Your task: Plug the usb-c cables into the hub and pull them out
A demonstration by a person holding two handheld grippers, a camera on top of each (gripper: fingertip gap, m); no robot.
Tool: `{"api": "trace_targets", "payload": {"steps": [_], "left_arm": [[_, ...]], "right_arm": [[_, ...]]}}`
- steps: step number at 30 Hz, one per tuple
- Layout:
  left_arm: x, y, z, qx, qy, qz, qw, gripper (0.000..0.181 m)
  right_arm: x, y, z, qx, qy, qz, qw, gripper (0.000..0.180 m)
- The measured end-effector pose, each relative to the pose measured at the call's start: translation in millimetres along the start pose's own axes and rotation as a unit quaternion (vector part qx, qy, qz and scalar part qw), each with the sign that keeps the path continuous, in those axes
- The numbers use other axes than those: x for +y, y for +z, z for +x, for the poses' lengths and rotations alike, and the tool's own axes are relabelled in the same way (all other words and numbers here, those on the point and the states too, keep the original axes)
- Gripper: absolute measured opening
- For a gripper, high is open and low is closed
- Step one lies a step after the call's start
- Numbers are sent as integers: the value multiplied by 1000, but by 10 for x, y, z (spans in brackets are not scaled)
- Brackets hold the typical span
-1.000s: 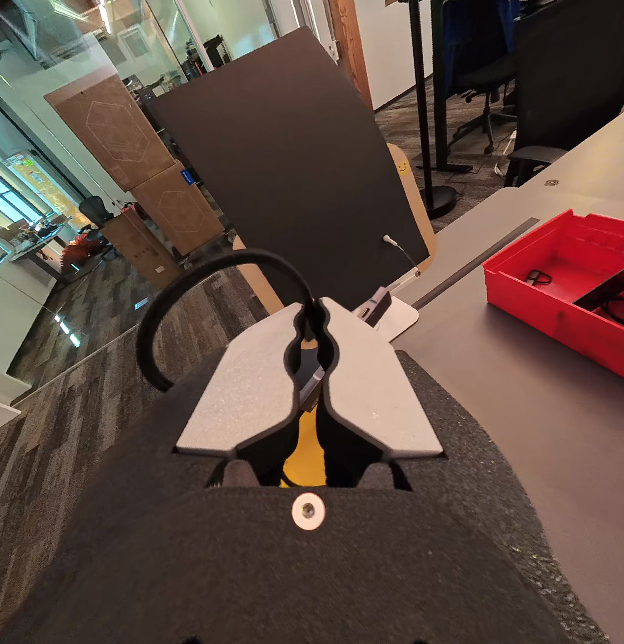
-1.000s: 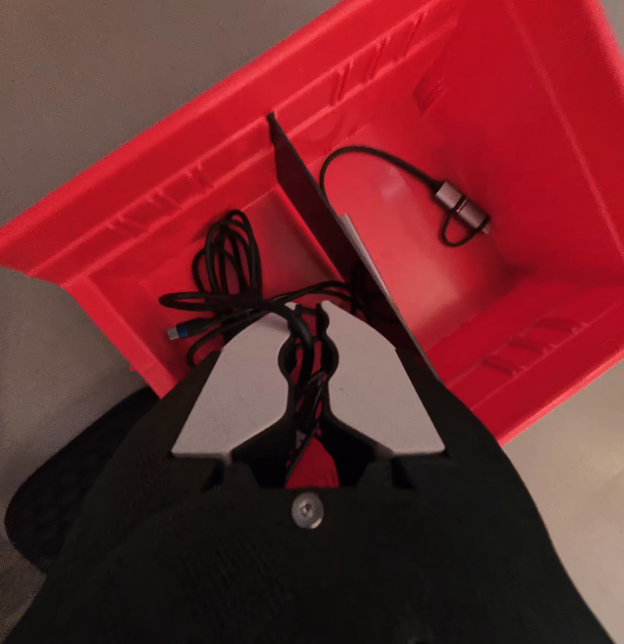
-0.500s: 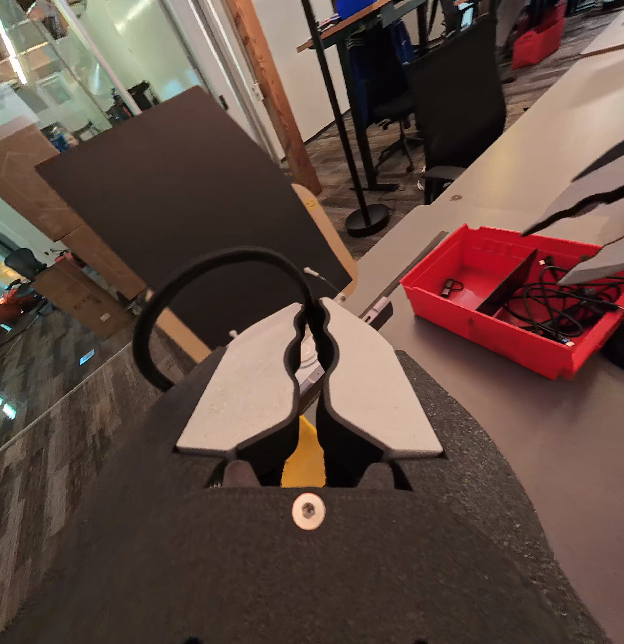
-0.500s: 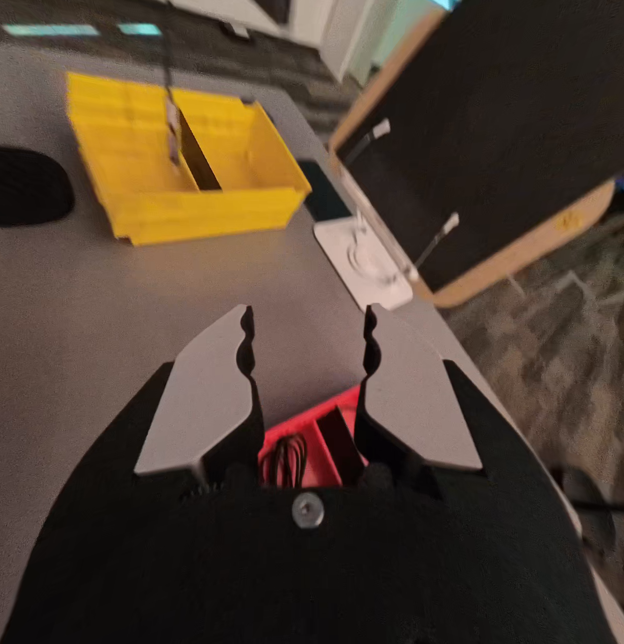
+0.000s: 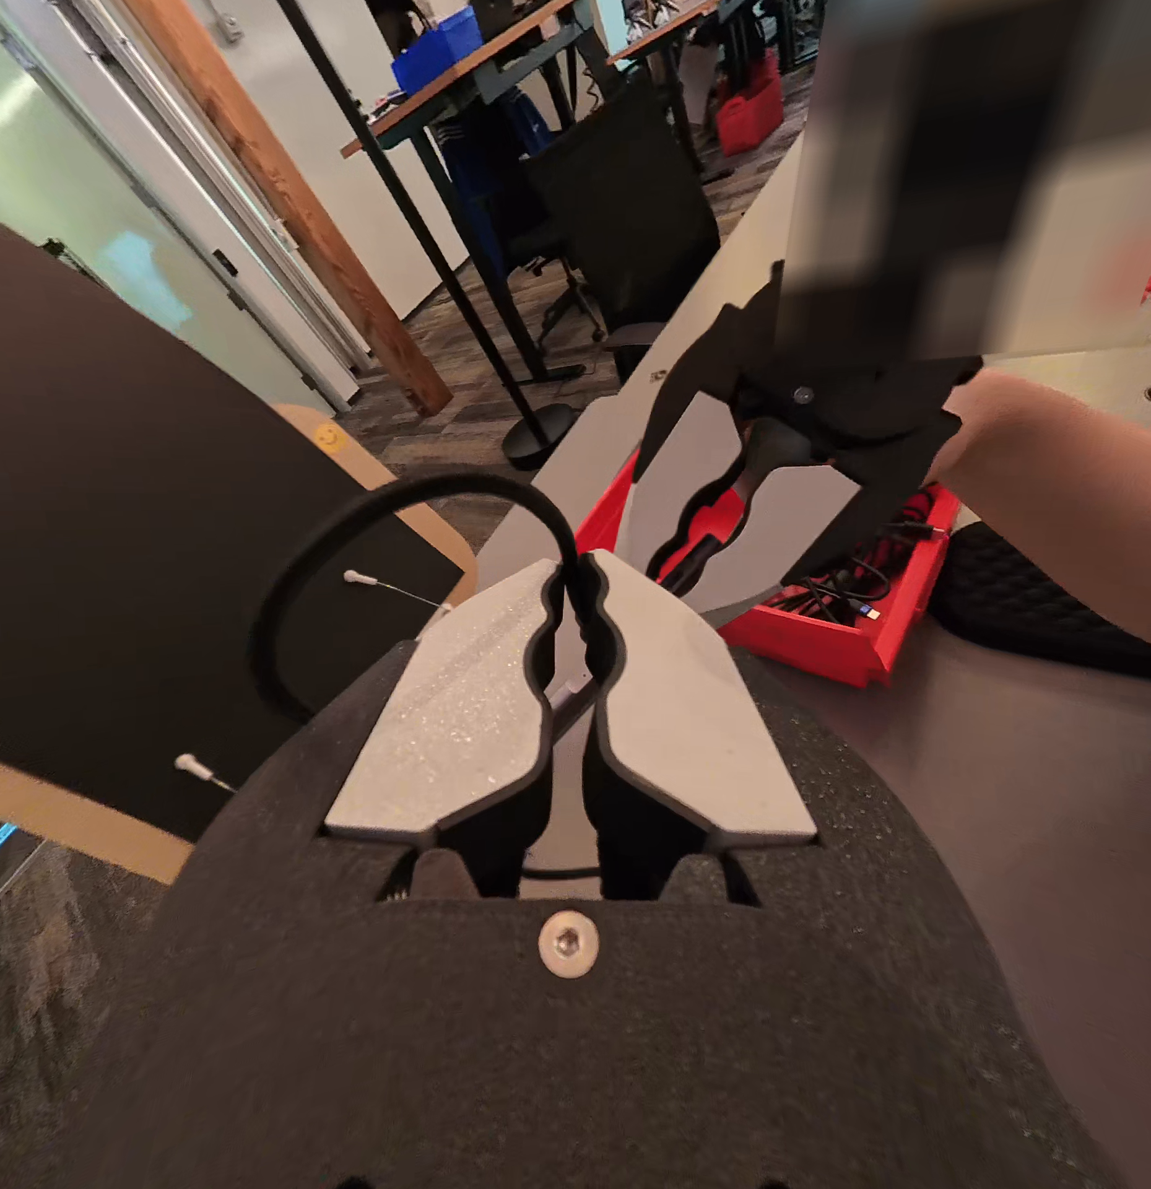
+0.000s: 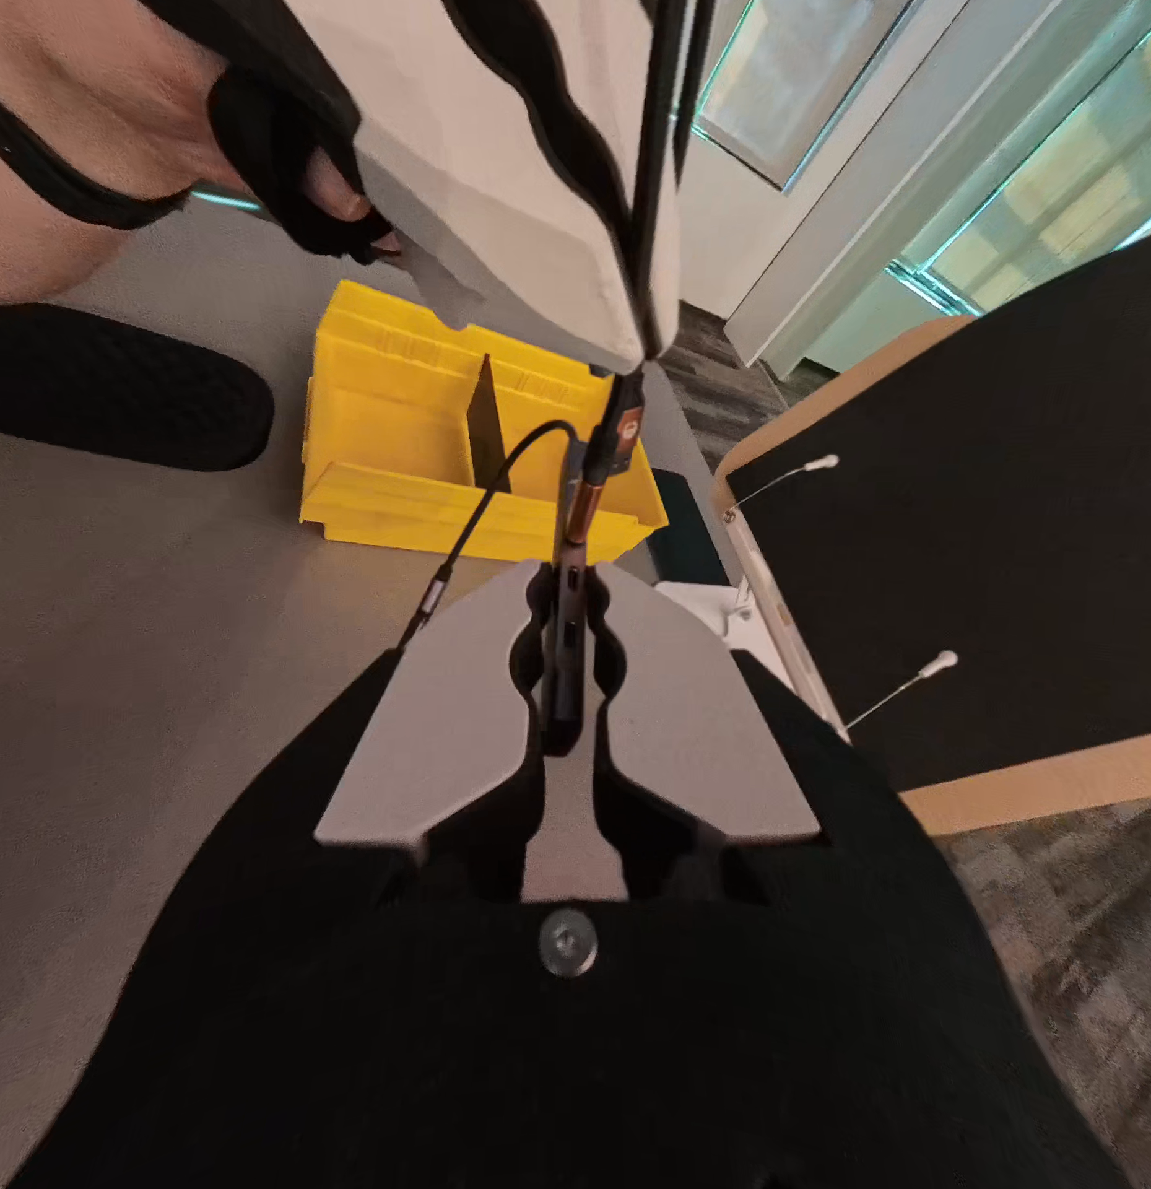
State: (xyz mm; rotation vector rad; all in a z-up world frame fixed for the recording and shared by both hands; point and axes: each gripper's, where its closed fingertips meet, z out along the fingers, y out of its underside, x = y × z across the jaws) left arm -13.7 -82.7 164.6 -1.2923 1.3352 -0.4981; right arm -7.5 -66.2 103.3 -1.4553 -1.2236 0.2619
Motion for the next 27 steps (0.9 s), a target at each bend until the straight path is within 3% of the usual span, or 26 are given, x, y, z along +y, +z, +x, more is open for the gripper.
{"api": "trace_targets", "payload": {"steps": [3,7,9,13,15,18,27], "left_arm": [[50,71,52,6,6,0,1000,4],[56,111,143,30,7,10,999,4],[39,83,185,36,25,26,999,4],[153,-40,134,-10,71,45,996,25],[232,-79,174,-11,94,66,993,25],[313,-55,295,8,121,105,987,27],[396,29,751,122,193,163,960,21]], "right_arm": [[199,32,28,25,-24,-30,999,20],[265,69,-1,5,-3,-21,1000,10],[239,25,10,-1,-4,14,1000,10],[256,-75,44,-12,-10,66,998,10],[185,-158,26,-32,-11,113,993,10],[17,-293,-133,-77,-43,187,978,10],[-115,-315,-507,-127,-141,246,951,10]]}}
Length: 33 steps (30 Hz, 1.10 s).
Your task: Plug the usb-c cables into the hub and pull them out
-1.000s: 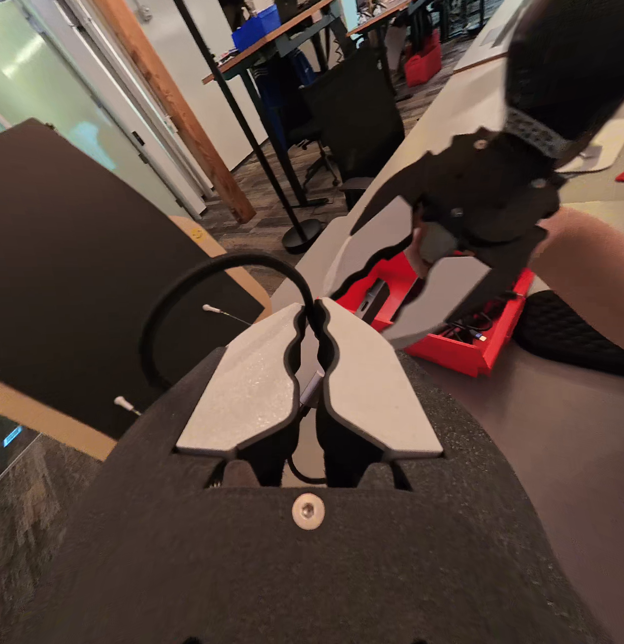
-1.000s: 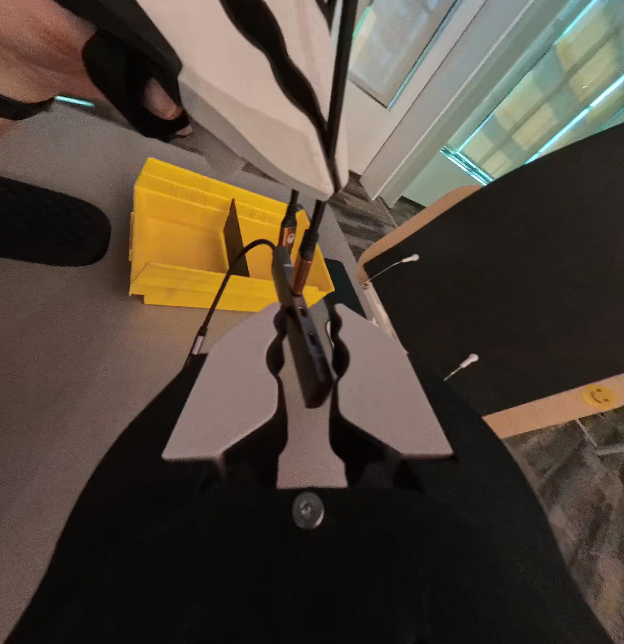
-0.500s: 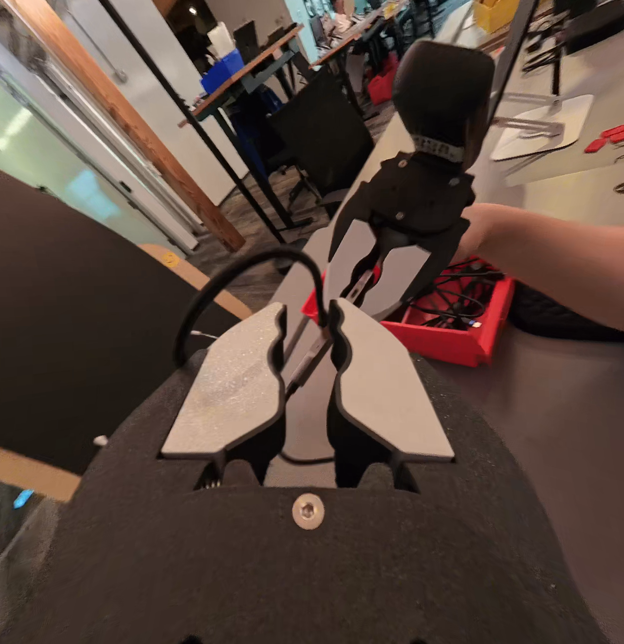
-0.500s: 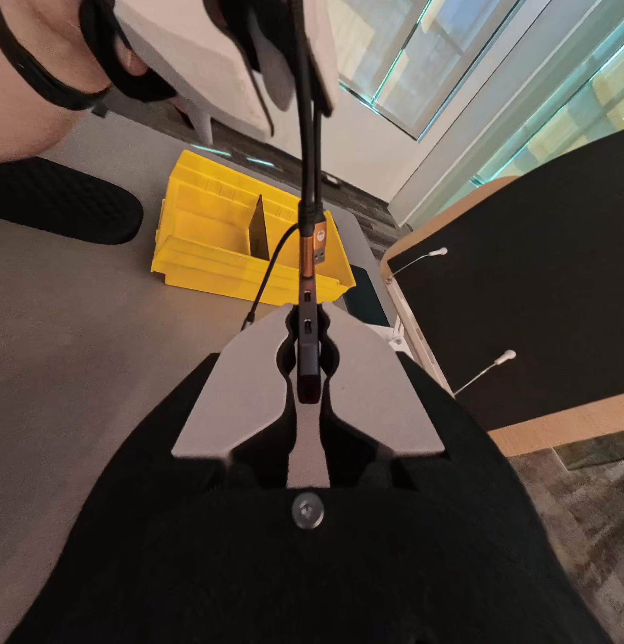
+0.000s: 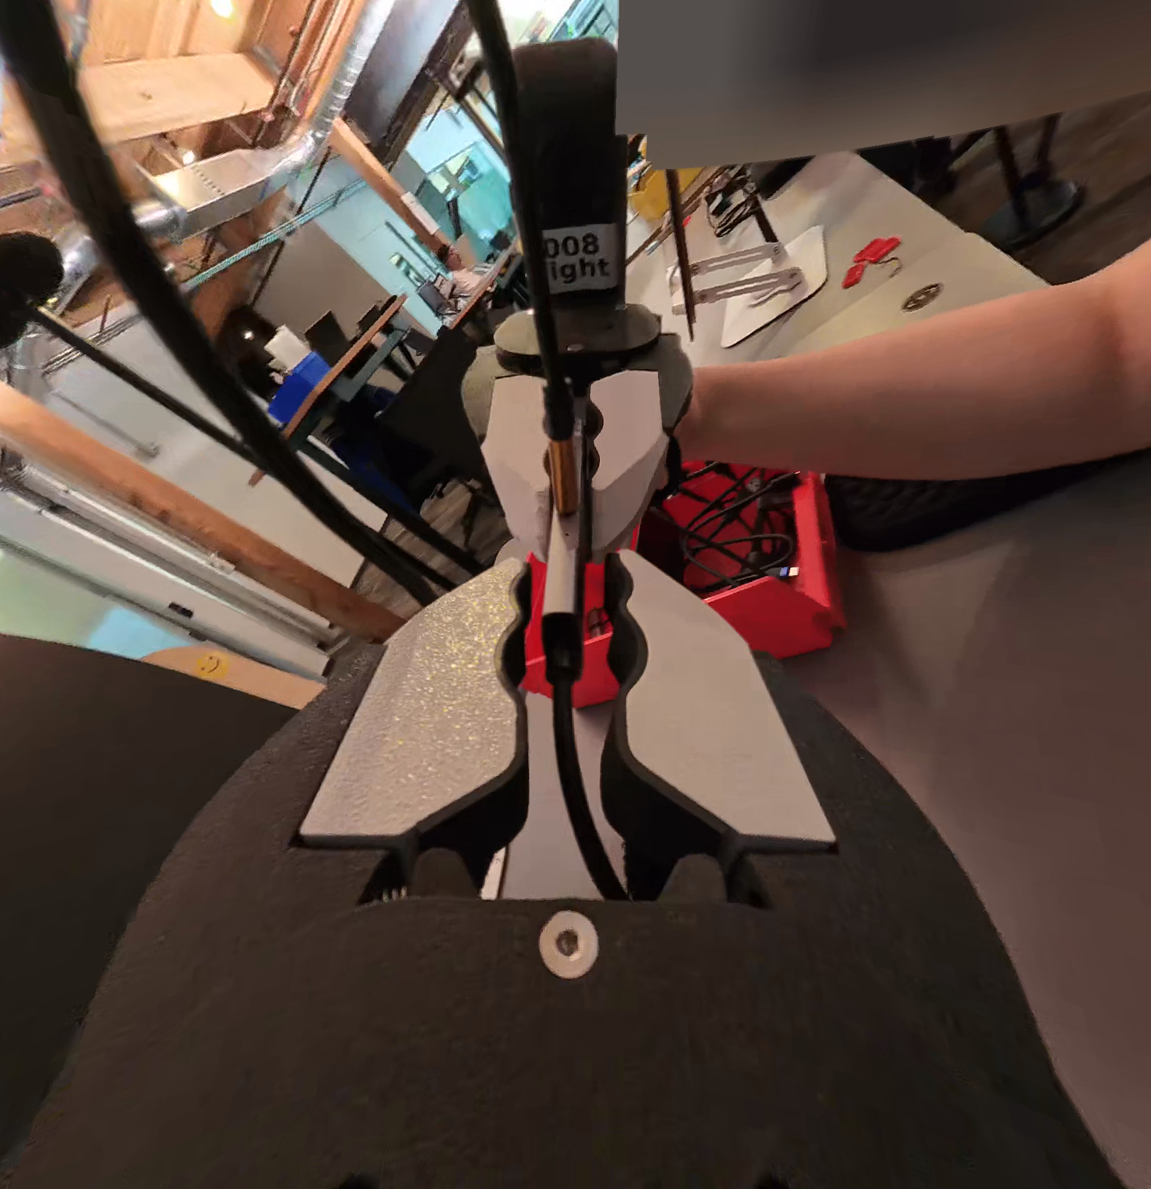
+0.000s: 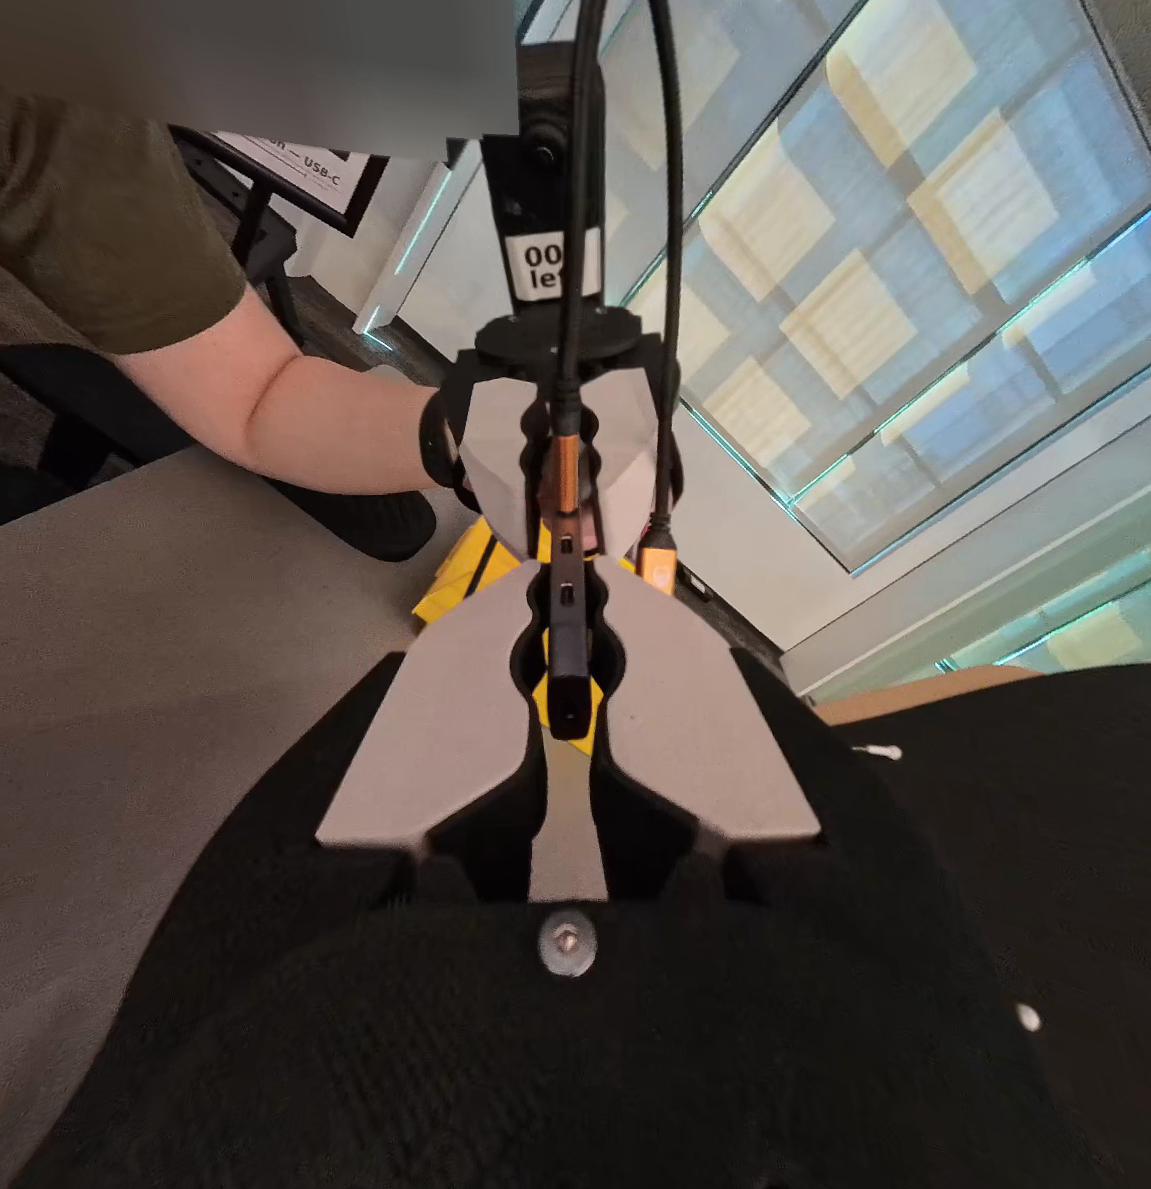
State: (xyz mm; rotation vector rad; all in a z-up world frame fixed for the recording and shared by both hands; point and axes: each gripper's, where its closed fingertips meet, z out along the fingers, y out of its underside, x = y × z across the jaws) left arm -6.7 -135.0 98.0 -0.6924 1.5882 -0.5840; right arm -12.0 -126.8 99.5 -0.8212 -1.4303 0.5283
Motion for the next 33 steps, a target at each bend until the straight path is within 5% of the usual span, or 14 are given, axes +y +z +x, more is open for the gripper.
{"api": "trace_targets", "payload": {"steps": [7,15,18,20,23,33], "left_arm": [[49,-60,15,-13,33,-7,999,9],[240,-206,-125,-70,127,-100,984,9],[250,-212,-100,-73,161,-121,977,9],[229,-201,-55,-64,160,-118,978,9],[229,-211,-54,-65,142,-109,982,9],[59,-433,-233,-56,-47,-13,997,25]], "right_arm": [[34,86,21,10,-14,3,1000,11],[-19,45,181,101,-87,-82,988,35],[128,108,140,105,-152,-175,967,34],[182,143,105,97,-188,-210,954,11],[162,168,134,112,-242,-238,934,11],[-181,205,368,255,-434,-267,822,10]]}}
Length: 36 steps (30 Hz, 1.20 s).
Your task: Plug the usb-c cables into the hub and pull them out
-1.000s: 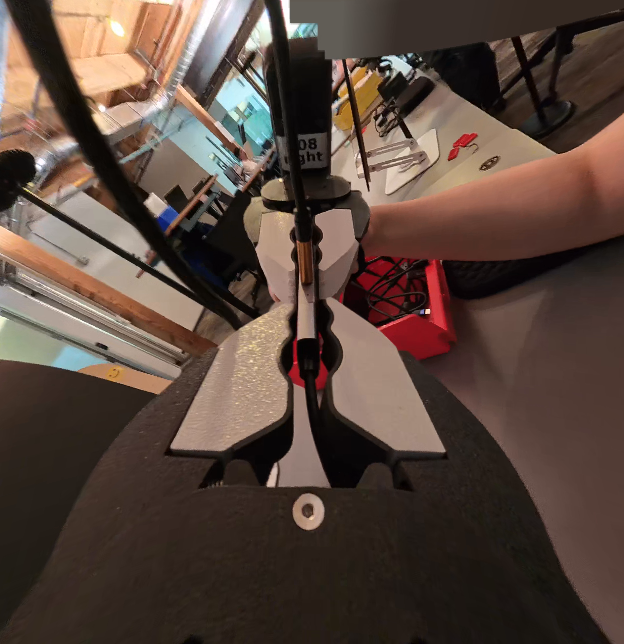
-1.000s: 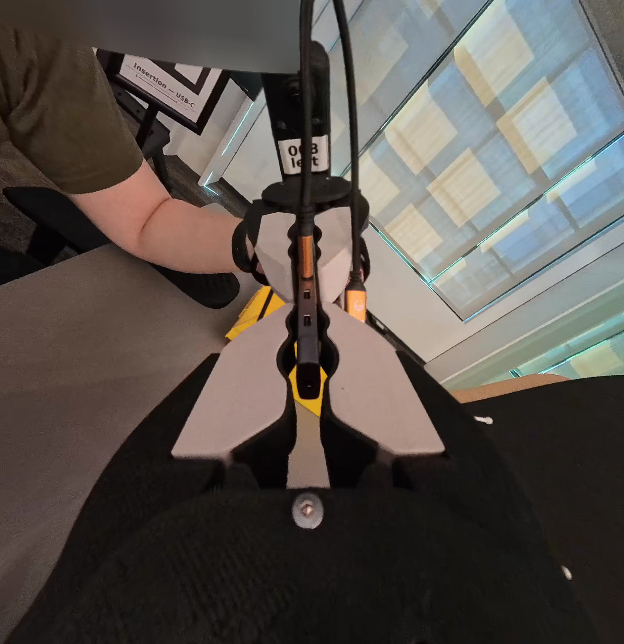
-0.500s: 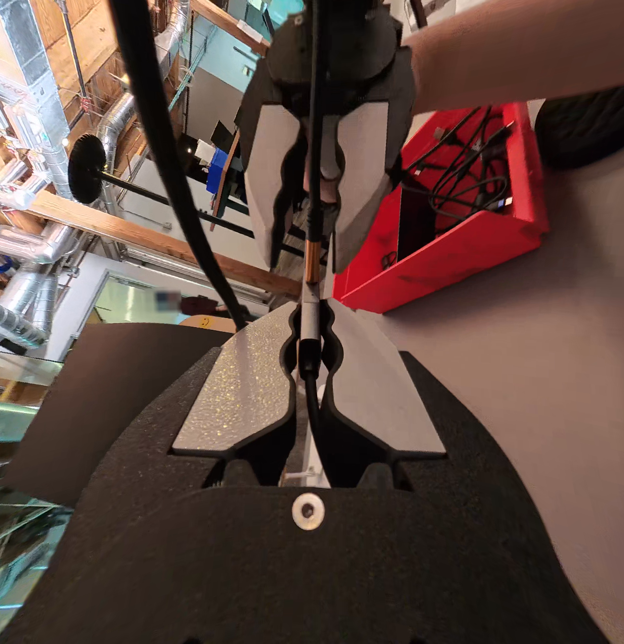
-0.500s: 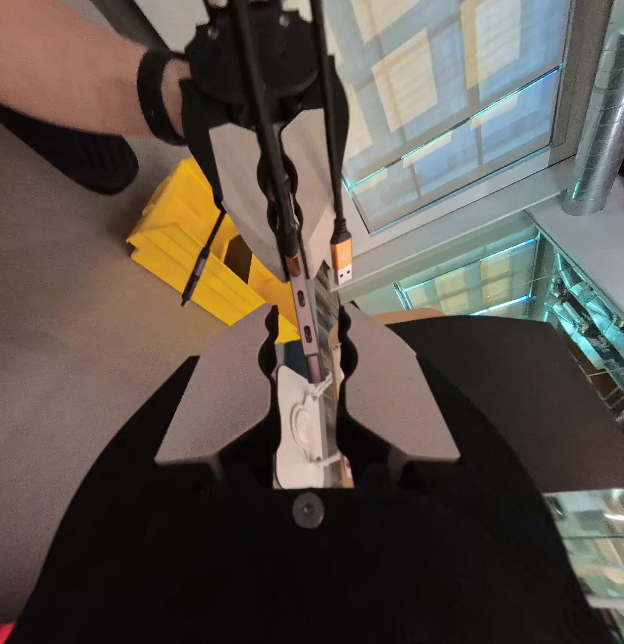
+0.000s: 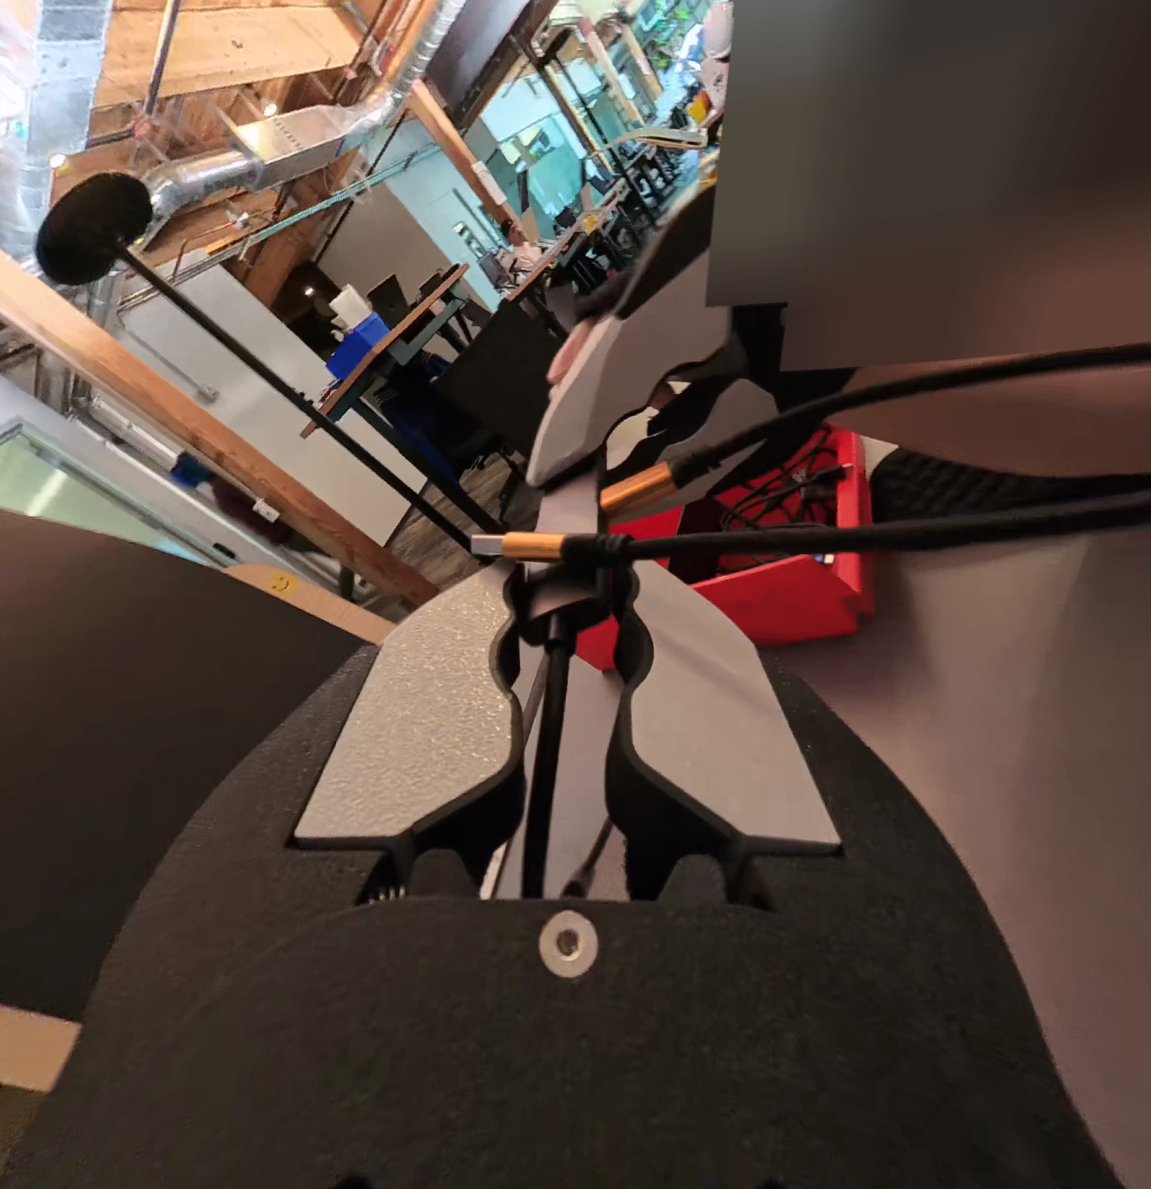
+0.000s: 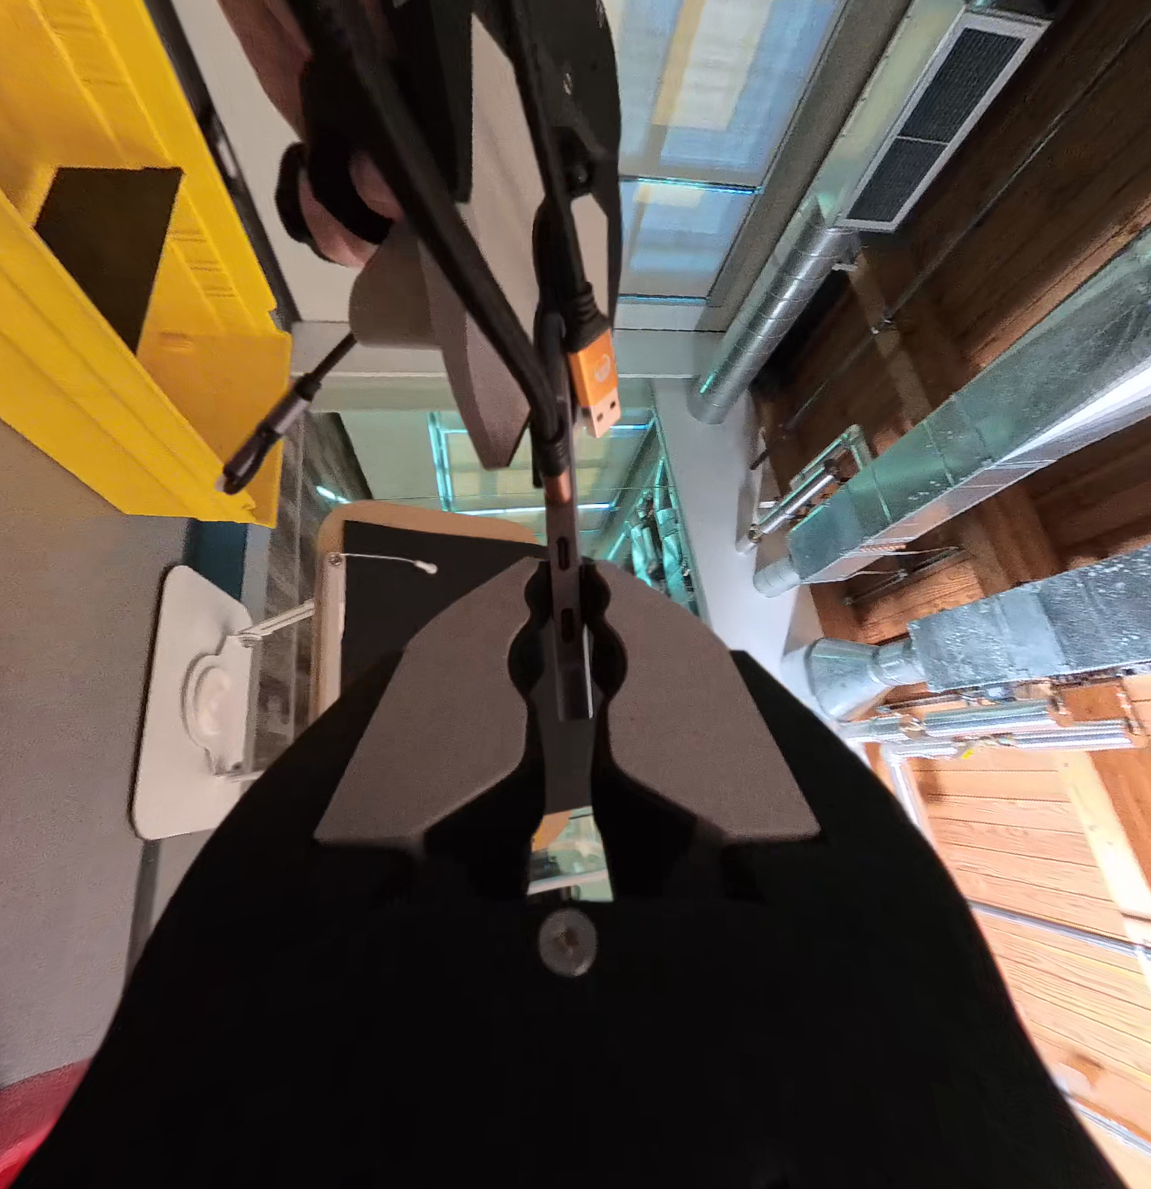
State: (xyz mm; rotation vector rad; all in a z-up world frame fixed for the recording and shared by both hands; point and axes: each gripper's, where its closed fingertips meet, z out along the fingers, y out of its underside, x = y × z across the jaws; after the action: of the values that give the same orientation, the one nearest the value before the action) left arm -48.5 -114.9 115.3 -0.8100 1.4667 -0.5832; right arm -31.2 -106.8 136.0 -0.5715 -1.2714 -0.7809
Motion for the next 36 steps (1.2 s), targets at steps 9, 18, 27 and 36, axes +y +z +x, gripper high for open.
{"api": "trace_targets", "payload": {"steps": [9,18,27,36], "left_arm": [[-107,-22,61,79,-151,54,984,37],[-268,-53,44,52,-111,98,988,28],[-248,-44,-9,37,-117,91,988,29],[-243,-3,-38,18,-105,89,990,24]], "right_arm": [[0,13,66,56,-45,-19,997,11],[-71,-70,189,102,-49,9,994,11],[-55,-44,178,99,-61,-4,993,11],[6,-36,191,107,-68,-15,992,11]]}}
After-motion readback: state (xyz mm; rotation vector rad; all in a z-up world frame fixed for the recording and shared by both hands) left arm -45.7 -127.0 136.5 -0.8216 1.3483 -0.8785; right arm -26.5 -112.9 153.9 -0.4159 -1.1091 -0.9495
